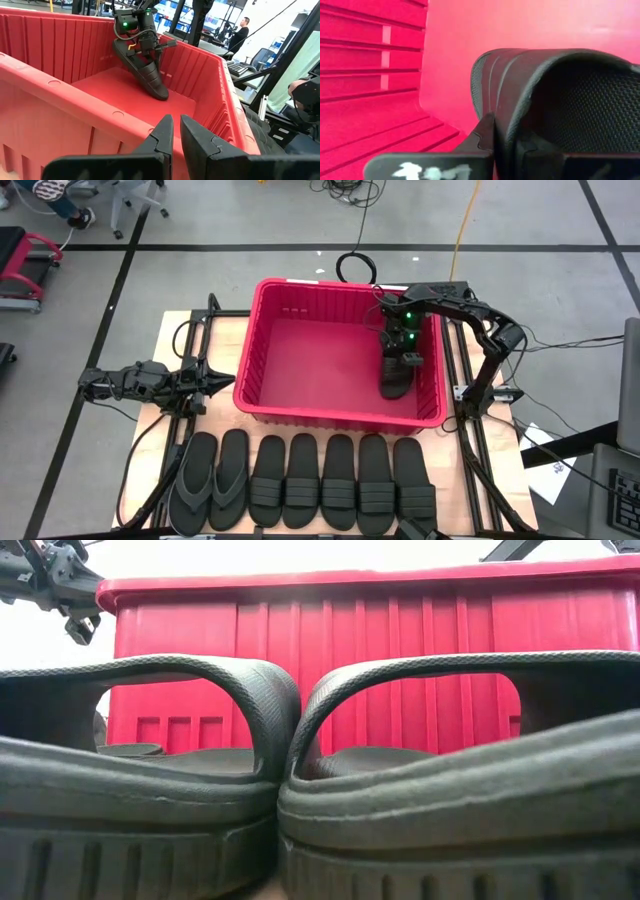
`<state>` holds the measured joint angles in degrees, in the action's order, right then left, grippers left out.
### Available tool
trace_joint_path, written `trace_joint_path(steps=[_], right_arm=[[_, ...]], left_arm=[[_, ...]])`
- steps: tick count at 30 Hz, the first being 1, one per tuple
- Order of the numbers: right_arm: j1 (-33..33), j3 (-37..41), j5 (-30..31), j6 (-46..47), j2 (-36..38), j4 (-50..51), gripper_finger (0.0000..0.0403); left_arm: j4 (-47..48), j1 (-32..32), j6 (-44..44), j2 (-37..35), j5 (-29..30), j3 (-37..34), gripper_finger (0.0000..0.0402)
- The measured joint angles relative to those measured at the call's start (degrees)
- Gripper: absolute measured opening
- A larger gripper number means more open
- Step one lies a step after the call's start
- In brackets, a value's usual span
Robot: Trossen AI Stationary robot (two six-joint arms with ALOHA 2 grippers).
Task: Pick and place slides into bin
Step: Put the black slide into the red bin
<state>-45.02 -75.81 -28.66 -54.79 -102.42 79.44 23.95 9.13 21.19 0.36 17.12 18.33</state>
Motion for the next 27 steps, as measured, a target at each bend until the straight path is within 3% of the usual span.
trace_joint_path(steps=[20, 27], right_arm=[[-1.26, 0.33, 0.21, 3.02, -0.61, -0.49, 0.0004], [-1.52, 6.31, 5.94, 4.04, -0.30, -7.10, 0.0004]], left_arm=[[0.28, 0.02, -0.48, 0.00, 0.00, -0.01, 0.0031], [0.26, 0.00, -0.48, 0.00, -0.02, -0.01, 0.0031]])
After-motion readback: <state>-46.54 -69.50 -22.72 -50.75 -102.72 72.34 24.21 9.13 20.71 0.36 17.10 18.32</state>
